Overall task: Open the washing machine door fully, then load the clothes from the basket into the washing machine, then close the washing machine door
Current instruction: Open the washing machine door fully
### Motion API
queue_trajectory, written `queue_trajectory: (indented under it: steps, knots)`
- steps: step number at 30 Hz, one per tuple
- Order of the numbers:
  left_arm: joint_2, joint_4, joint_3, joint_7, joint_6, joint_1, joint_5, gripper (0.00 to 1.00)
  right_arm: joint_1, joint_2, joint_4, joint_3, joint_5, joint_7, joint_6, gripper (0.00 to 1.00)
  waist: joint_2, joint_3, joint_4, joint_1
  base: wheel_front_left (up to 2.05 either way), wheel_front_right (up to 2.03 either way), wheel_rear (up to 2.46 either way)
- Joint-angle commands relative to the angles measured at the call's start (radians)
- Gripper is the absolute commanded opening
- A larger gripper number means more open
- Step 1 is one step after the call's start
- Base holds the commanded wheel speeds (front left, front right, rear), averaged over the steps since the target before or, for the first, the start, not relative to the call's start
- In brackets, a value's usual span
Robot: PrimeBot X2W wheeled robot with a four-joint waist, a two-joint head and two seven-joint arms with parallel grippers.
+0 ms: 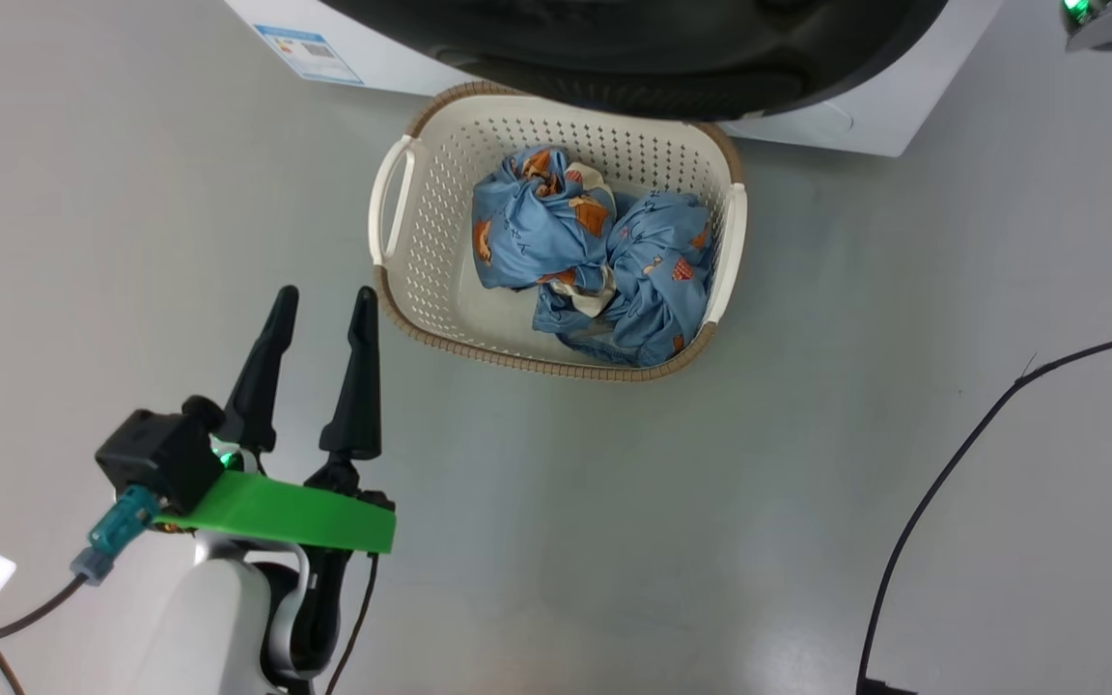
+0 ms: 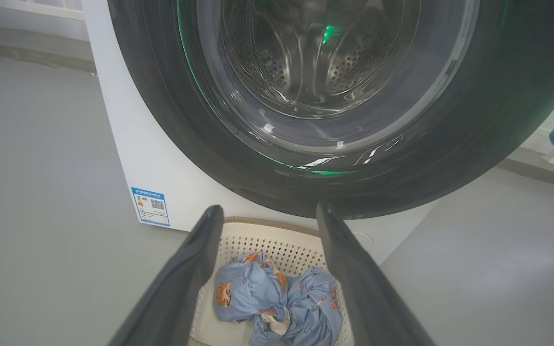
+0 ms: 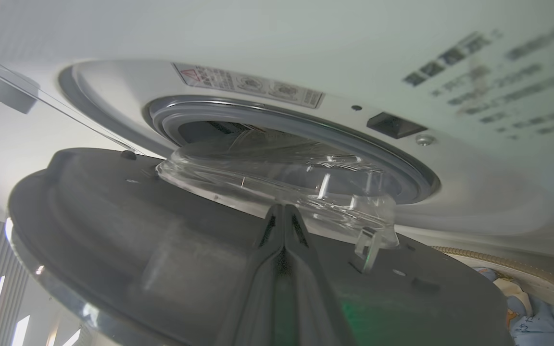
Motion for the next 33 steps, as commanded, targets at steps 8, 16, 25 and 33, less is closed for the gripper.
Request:
queue_trajectory:
  steps: [8,16,25,33]
  knots:
    - [0.027,-0.016,0.046,-0.006,-0.003,0.031,0.027,1.00,0.076,0.050,-0.041,0.050,-0.011,0.043,0.002,0.00,0.0000,-0.040,-0.011,-0.0001,0.00,0.00,0.00]
    - [0.027,-0.013,0.055,-0.006,-0.003,0.042,0.039,1.00,0.118,0.056,-0.062,0.066,-0.006,0.065,0.002,0.00,0.0000,-0.063,-0.021,-0.0001,0.00,0.00,0.00]
    - [0.027,-0.009,0.065,-0.006,-0.003,0.062,0.056,1.00,0.190,0.065,-0.101,0.087,0.004,0.096,0.002,0.00,0.0000,-0.101,-0.036,-0.0001,0.00,0.00,0.00]
    - [0.027,-0.005,0.073,-0.006,-0.003,0.078,0.066,1.00,0.244,0.085,-0.140,0.111,0.009,0.120,0.002,0.00,0.0000,-0.134,-0.048,-0.0001,0.00,0.00,0.00]
